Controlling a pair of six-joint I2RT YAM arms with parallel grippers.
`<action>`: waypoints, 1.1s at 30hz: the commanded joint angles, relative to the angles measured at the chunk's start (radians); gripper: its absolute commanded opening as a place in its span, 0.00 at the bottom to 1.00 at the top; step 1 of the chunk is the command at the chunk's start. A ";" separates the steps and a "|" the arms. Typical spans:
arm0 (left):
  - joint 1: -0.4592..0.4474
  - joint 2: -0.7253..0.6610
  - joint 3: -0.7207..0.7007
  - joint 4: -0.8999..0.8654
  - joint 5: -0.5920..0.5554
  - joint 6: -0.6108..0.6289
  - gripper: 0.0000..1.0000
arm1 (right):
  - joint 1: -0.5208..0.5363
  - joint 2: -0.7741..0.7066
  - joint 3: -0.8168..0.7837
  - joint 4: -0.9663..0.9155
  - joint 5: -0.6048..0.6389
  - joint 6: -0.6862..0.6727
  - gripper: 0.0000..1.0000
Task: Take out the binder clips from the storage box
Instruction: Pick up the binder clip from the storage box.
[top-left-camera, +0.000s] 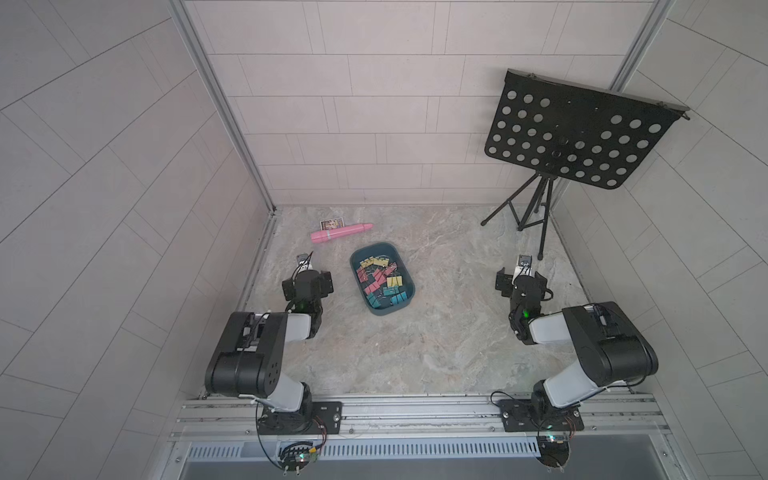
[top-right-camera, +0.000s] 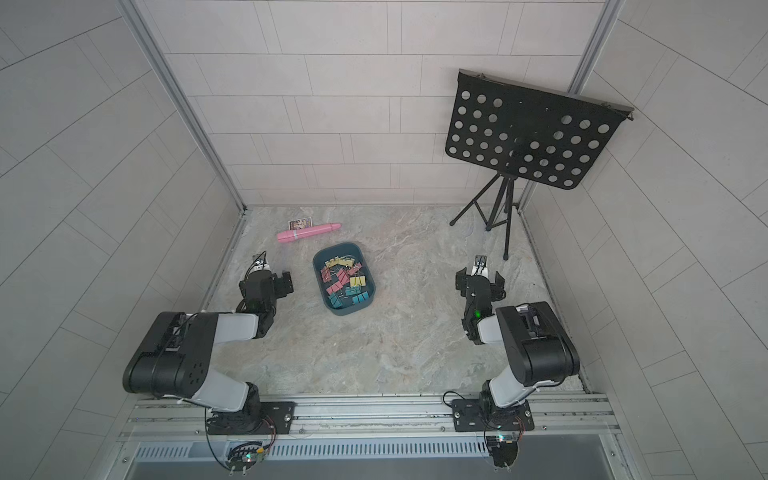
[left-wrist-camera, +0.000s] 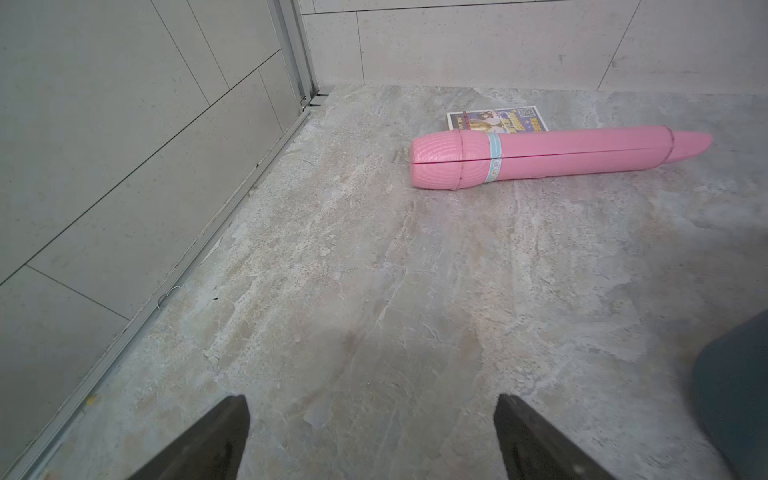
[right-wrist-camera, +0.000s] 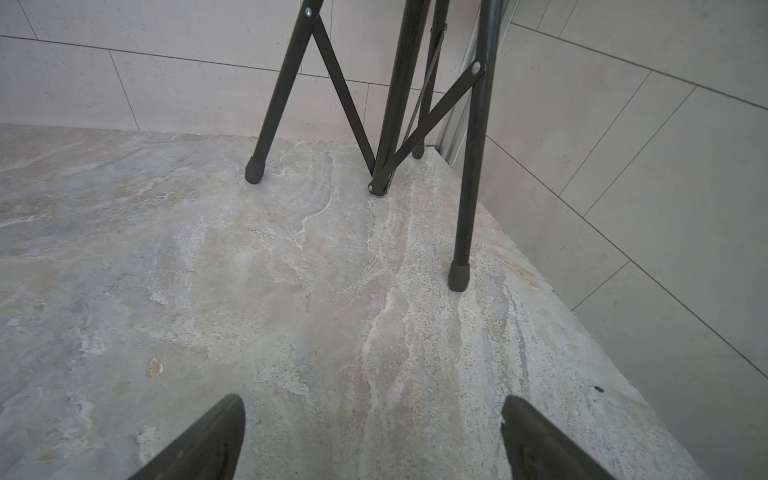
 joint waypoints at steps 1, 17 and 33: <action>-0.003 0.007 0.027 0.021 -0.009 0.009 1.00 | 0.000 0.012 0.012 0.010 0.007 0.000 1.00; -0.004 0.006 0.027 0.021 -0.008 0.010 1.00 | 0.000 0.012 0.012 0.012 0.007 0.000 1.00; -0.003 0.002 0.022 0.027 -0.002 0.010 1.00 | -0.005 0.007 0.011 0.008 -0.041 -0.012 0.97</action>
